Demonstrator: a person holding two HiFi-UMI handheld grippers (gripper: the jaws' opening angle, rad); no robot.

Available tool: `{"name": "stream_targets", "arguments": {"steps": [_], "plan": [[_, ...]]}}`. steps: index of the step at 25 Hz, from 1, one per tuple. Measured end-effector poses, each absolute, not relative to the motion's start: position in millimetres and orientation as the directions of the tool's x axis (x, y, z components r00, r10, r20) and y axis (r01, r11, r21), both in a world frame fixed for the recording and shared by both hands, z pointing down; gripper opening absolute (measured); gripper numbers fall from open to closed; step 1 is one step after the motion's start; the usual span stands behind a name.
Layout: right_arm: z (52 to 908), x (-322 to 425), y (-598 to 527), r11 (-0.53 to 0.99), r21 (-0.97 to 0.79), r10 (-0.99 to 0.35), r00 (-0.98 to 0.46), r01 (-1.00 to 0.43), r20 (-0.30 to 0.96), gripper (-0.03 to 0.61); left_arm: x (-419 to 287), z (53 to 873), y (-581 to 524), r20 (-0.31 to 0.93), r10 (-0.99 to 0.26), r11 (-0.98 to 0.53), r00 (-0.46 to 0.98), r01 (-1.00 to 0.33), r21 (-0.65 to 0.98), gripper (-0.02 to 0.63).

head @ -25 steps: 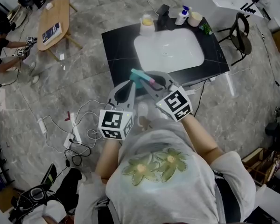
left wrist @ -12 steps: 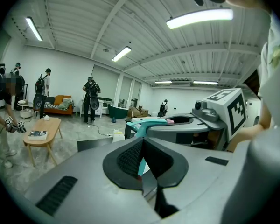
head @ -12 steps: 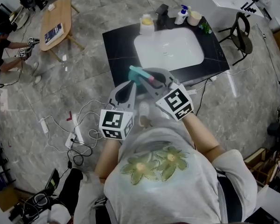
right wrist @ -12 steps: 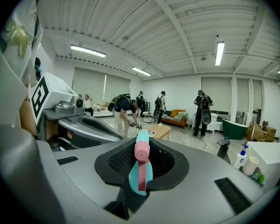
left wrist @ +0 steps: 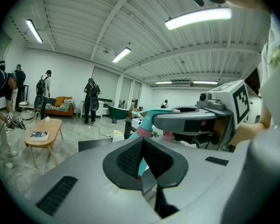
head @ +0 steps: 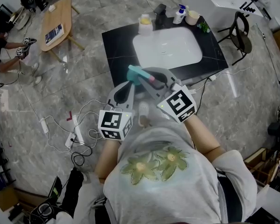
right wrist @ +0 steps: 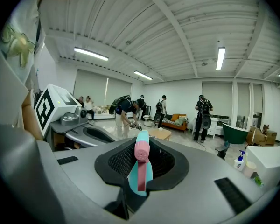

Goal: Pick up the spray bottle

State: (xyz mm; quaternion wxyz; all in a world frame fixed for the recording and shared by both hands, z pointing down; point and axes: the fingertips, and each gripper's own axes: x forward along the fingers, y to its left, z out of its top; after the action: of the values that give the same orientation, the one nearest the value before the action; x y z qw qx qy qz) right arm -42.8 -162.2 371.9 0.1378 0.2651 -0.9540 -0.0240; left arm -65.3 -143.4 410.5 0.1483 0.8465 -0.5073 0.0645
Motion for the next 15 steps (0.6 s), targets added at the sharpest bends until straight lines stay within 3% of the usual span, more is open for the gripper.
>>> {"name": "stream_targets", "arguments": {"steps": [15], "plan": [[341, -23, -128, 0.842, 0.137, -0.539, -0.822, -0.521, 0.187, 0.074, -51, 410, -115, 0.258, -0.832, -0.456, 0.49, -0.871, 0.184, 0.008]]}}
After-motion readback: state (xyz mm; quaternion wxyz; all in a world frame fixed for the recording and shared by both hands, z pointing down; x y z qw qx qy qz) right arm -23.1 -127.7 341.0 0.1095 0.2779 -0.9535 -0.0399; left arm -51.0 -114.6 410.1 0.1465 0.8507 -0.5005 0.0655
